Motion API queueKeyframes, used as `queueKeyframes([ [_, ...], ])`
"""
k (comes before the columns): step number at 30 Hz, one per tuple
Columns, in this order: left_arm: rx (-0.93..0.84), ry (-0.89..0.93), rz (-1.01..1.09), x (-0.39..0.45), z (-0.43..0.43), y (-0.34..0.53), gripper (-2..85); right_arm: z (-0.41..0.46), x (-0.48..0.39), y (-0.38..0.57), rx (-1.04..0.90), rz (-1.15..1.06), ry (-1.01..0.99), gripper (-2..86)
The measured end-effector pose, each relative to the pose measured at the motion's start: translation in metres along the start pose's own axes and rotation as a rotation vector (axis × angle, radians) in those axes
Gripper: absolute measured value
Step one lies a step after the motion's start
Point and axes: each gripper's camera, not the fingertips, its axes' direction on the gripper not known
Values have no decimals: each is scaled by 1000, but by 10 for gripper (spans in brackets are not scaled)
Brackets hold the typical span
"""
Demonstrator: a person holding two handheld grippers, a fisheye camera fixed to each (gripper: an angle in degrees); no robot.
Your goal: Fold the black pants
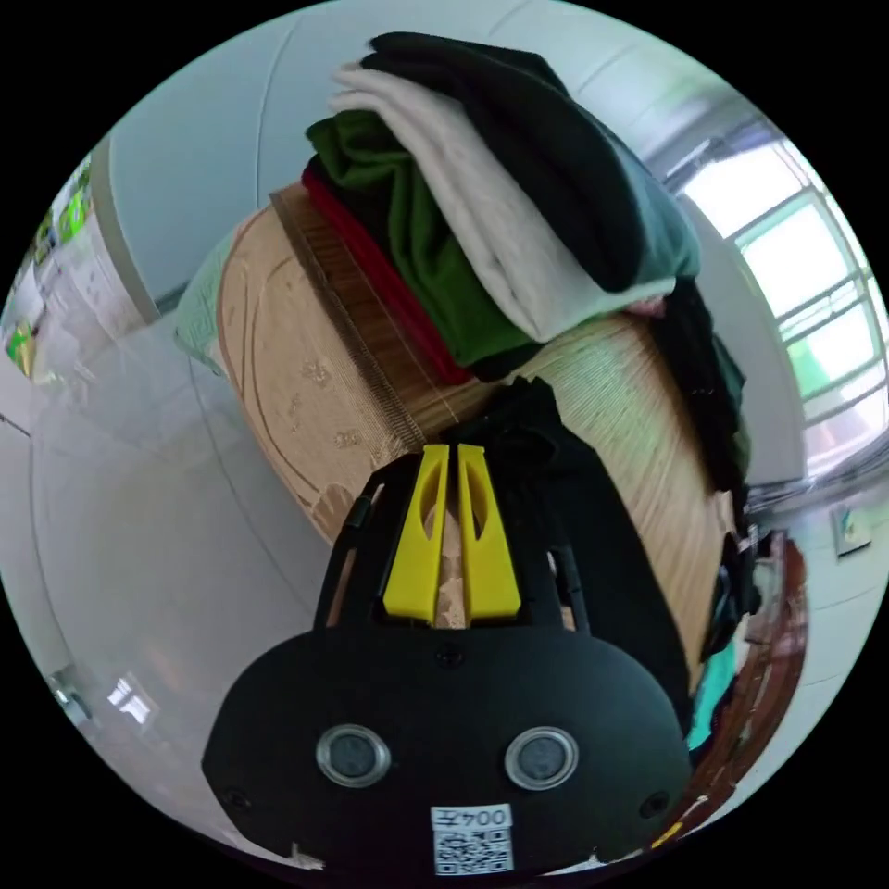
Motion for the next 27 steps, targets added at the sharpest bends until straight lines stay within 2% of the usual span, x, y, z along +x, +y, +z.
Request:
queueKeyframes([
  [2,3,100,-84,-34,-2,-4,10,1,-3,-2,7,3,-8,-7],
  [7,181,94,-61,-48,-34,28,6,6,-13,-6,12,-8,-6,-7],
  [10,246,195,130,-13,-44,76,5,9,-23,-7,22,-27,9,-7],
  [13,169,276,359,43,-30,144,4,11,-37,-9,40,-47,71,-7],
  [17,48,248,717,135,14,274,3,16,-65,-25,79,-113,214,-7],
  [20,32,223,902,177,47,353,4,16,-82,-48,171,-199,291,-4],
  [22,6,167,953,190,73,384,5,15,-89,-66,223,-241,319,-1],
  [24,-107,104,1009,194,112,407,5,17,-89,-87,238,-240,364,6],
  [27,-55,39,1079,174,140,432,4,14,-78,-121,273,-195,382,38],
])
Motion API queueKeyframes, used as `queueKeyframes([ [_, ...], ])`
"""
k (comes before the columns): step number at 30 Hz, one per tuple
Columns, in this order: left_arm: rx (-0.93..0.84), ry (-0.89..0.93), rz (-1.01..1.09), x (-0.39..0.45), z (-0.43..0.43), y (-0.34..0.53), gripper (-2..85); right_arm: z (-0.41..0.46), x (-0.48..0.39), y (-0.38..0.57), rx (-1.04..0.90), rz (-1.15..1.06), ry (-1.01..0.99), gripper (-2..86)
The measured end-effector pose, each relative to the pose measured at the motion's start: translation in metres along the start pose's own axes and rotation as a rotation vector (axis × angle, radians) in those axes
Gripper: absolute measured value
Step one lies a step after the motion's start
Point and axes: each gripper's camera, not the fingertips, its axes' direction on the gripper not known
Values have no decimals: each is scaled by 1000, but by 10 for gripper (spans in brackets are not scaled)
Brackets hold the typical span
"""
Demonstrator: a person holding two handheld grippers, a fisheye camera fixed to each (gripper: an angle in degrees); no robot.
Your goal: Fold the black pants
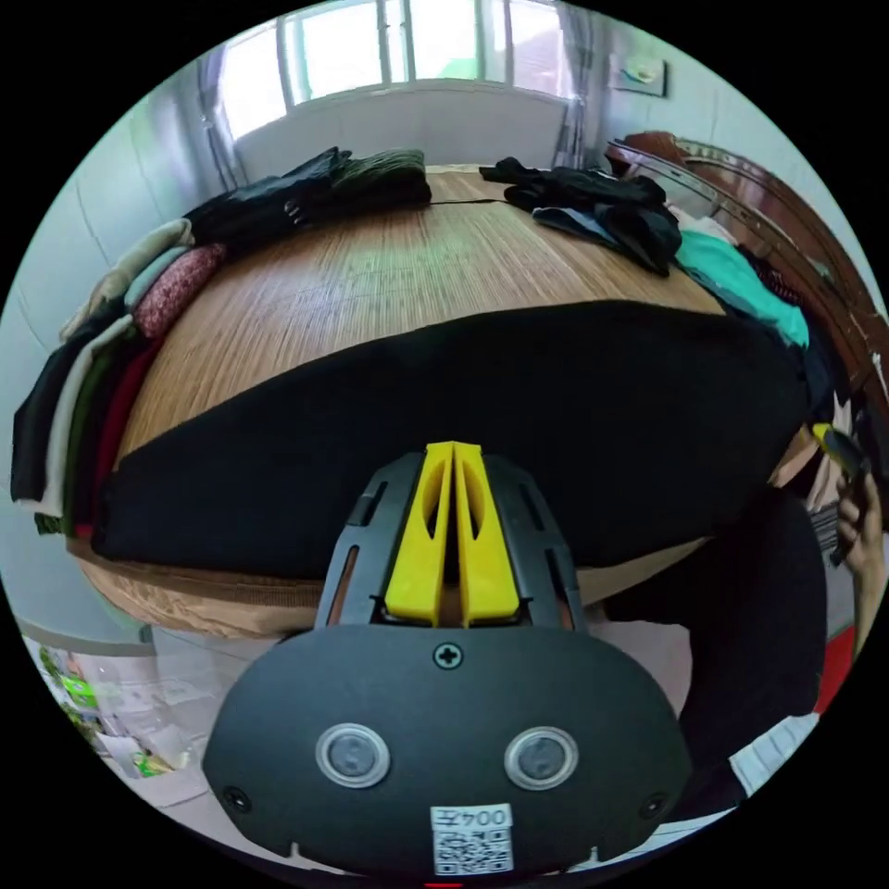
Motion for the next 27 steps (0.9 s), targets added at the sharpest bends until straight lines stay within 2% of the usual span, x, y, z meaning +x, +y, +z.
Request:
queueKeyframes([
  [4,-34,-98,117,14,24,25,3,18,29,-38,-19,154,10,92],
  [8,-30,-90,65,0,48,53,2,45,51,-58,-73,351,-198,102],
  [11,-34,-79,48,-11,64,70,1,59,55,-67,-77,406,-377,42],
  [13,-38,-78,59,-16,74,78,2,54,46,-74,-37,376,-402,13],
  [15,-44,-75,66,-22,83,86,2,42,18,-84,6,219,-287,0],
  [17,-45,-75,66,-29,95,96,2,61,-22,-93,-114,23,52,-6],
  [18,-45,-76,65,-31,97,99,2,66,-28,-94,-141,13,111,-6],
  [19,-45,-82,64,-34,103,104,2,62,-46,-94,-95,-51,177,-7],
  [20,-45,-89,68,-36,108,109,3,49,-71,-91,29,-155,263,-7],
  [22,-41,-95,68,-40,116,116,3,37,-112,-87,170,-318,352,-7],
  [24,-40,-96,66,-45,124,122,3,46,-143,-87,208,-448,413,-7],
  [27,-48,-90,62,-54,136,129,3,96,-168,-101,9,-533,455,-6],
])
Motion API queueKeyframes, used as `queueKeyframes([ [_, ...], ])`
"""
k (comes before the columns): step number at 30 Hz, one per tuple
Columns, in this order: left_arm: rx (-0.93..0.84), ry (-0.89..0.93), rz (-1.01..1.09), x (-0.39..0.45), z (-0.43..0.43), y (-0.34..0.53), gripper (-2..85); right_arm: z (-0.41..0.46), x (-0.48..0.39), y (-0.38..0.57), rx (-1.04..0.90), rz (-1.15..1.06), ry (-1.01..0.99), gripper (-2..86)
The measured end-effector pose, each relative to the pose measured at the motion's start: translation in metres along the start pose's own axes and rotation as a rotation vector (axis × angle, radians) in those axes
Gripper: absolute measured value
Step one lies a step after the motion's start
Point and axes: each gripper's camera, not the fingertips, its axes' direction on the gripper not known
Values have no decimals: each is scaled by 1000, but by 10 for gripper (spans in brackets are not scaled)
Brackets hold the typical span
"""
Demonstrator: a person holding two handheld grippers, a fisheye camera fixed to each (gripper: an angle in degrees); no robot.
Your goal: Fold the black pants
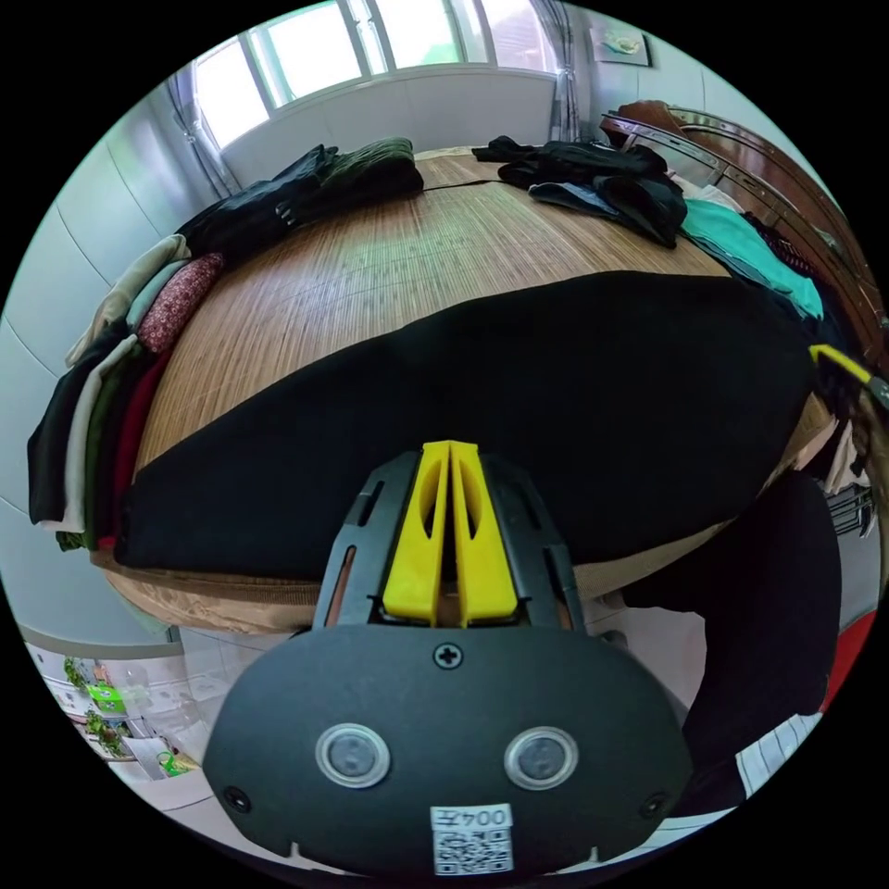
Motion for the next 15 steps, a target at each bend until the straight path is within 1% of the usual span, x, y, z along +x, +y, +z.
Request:
queueKeyframes([
  [1,-4,6,-1,-4,5,2,3,26,-12,-7,-126,-48,-49,-5],
  [2,-8,14,-6,-8,10,5,3,51,-21,-8,-232,-61,-55,-5],
  [3,-10,19,-9,-10,12,6,3,50,-23,-8,-169,-57,-51,-5],
  [7,-17,47,-31,-24,28,13,3,62,-28,-30,-246,-38,-114,-6],
  [11,-14,45,-32,-30,40,20,3,64,-25,-57,-337,-102,-178,-8],
  [12,-16,44,-29,-31,42,20,3,59,-25,-60,-319,-107,-177,-8],
  [14,-19,44,-20,-33,49,22,3,32,-36,-64,-116,-116,-121,-8],
  [15,-17,45,-20,-34,50,23,3,28,-41,-64,-80,-123,-115,-8],
])
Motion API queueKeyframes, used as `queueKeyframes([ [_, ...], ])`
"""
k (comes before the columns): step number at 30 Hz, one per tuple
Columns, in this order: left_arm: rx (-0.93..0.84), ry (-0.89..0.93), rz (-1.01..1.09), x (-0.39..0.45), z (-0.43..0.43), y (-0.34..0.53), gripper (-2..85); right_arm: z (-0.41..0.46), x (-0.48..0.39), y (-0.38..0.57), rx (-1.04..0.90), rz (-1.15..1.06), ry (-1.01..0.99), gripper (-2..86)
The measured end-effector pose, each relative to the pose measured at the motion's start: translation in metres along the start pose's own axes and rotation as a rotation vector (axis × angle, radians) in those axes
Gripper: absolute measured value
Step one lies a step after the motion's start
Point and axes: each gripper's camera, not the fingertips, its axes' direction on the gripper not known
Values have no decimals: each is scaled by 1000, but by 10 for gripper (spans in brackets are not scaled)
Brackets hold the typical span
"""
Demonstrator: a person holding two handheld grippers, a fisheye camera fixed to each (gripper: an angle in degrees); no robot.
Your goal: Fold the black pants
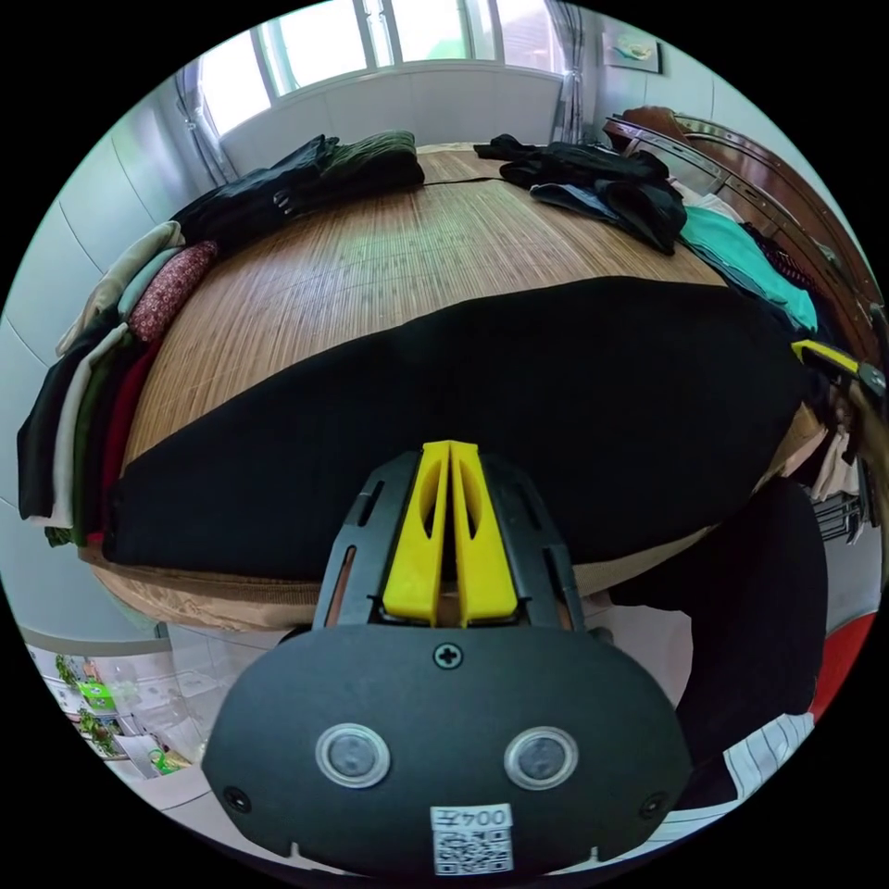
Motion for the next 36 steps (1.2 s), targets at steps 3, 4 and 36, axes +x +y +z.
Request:
queueKeyframes([
  [3,1,3,-3,-4,7,2,3,28,-31,-2,-90,-97,-36,-7],
  [4,-2,1,-1,-4,9,2,2,46,-40,0,-156,-97,-2,-7],
  [36,-74,-55,57,52,9,-59,0,84,80,14,-169,517,-430,-6],
])
